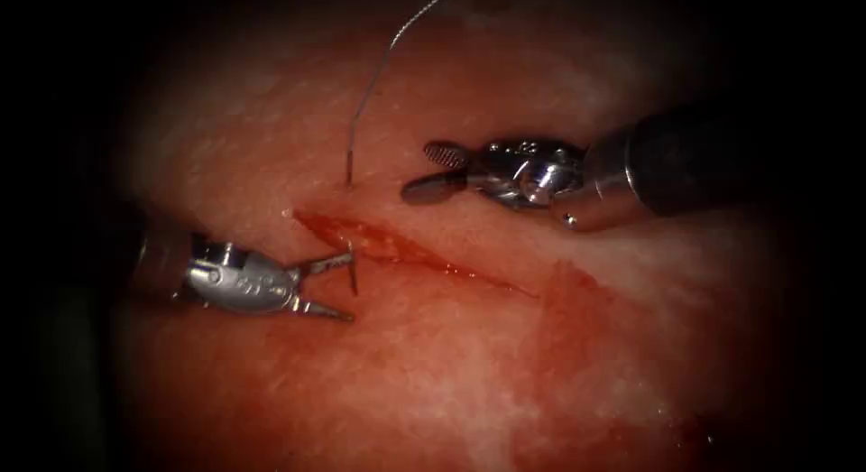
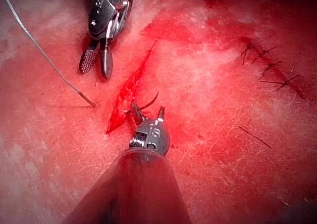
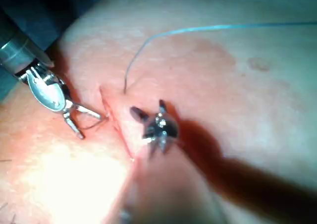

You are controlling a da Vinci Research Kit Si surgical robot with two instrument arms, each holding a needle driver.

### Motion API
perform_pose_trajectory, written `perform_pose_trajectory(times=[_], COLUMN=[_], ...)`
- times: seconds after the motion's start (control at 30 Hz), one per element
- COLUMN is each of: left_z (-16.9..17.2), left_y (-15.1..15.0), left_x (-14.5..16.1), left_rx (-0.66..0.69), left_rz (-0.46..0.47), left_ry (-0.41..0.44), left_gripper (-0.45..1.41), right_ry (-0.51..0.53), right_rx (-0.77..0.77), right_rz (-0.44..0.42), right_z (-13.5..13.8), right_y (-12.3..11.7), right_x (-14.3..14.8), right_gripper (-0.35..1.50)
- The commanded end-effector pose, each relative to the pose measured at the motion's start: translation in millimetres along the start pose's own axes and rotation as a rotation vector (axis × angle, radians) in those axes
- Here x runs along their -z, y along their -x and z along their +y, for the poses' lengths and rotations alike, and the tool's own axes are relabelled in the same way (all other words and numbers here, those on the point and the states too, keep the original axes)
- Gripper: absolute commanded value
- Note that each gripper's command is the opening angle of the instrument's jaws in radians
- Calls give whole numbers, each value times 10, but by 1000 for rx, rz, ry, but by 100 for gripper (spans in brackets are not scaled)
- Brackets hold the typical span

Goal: Wound Closure

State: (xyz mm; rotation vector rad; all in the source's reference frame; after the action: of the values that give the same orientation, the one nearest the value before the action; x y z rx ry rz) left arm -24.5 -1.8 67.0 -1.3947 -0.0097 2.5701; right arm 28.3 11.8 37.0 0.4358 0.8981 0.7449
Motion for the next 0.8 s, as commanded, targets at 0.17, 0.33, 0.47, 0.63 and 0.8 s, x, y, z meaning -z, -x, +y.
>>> perform_pose_trajectory(times=[0.17,0.33,0.47,0.63,0.8], left_z=[14,15,10,8,8], left_y=[0,-1,1,5,-4], left_x=[-16,-26,-31,-25,-15], left_rx=[-5,-5,-6,32,266], left_rz=[3,1,9,14,21], left_ry=[-8,-20,-26,-19,-10], left_gripper=[29,27,-17,-45,-45], right_ry=[-4,-3,-2,-2,-3], right_rx=[-2,-1,-2,-2,-2], right_rz=[-1,2,8,11,14], right_z=[-7,-8,-8,-9,-9], right_y=[9,10,10,10,10], right_x=[-9,-10,-11,-11,-11], right_gripper=[99,98,94,93,91])
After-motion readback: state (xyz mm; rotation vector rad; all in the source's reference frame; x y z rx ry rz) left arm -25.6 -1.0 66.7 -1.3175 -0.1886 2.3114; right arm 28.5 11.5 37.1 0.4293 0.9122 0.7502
